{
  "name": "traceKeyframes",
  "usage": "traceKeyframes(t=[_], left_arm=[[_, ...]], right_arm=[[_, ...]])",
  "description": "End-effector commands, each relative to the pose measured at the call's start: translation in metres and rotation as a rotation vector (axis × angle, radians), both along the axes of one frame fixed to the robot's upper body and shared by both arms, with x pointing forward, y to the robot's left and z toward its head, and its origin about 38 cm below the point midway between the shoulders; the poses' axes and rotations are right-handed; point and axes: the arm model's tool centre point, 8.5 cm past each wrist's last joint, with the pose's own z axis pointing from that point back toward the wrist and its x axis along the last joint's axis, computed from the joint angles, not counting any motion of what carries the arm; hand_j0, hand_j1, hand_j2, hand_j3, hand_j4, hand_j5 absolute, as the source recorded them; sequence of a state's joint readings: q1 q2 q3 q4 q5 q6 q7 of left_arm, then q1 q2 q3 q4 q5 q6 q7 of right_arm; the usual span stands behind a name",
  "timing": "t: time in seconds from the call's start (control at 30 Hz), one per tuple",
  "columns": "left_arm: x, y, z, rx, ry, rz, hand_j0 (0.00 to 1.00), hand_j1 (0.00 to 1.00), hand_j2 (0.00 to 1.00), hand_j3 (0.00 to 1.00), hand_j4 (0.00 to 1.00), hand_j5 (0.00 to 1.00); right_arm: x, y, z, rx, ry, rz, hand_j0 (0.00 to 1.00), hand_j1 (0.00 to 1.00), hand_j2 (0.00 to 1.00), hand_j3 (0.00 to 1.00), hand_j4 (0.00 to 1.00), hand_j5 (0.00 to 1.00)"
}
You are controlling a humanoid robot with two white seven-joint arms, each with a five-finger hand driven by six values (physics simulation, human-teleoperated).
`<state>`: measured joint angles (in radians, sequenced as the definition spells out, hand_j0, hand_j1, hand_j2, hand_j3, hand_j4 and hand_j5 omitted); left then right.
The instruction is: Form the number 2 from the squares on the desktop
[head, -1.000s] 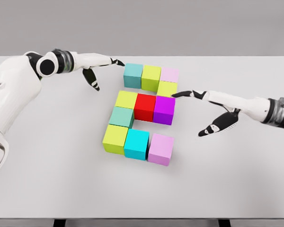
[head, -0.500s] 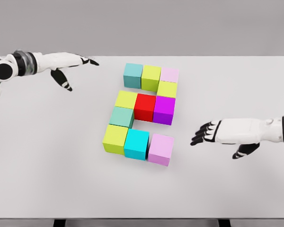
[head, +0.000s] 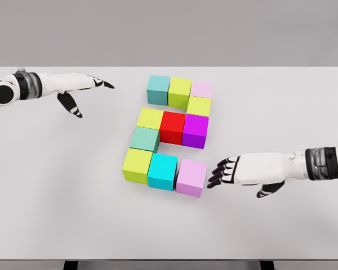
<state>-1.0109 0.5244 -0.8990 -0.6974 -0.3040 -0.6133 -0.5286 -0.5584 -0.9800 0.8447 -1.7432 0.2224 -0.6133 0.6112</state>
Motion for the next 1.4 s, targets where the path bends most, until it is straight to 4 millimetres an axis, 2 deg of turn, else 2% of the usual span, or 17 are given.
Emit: traceKeyframes(t=[0.0,0.93,1.37], left_arm=[[0.000,0.000,0.000,-0.006,0.001,0.003,1.00,1.00,1.00,1.00,1.00,1.00],[-0.001,-0.001,-0.009,0.036,0.014,-0.004,1.00,1.00,1.00,1.00,1.00,1.00],[-0.002,0.000,-0.009,0.038,0.013,-0.003,1.00,1.00,1.00,1.00,1.00,1.00]], right_arm=[[0.000,0.004,-0.001,0.010,0.001,0.004,1.00,1.00,1.00,1.00,1.00,1.00],[0.002,0.014,0.000,0.030,-0.006,0.020,1.00,1.00,1.00,1.00,1.00,1.00],[0.011,-0.002,-0.003,0.005,-0.003,-0.030,1.00,1.00,1.00,1.00,1.00,1.00]])
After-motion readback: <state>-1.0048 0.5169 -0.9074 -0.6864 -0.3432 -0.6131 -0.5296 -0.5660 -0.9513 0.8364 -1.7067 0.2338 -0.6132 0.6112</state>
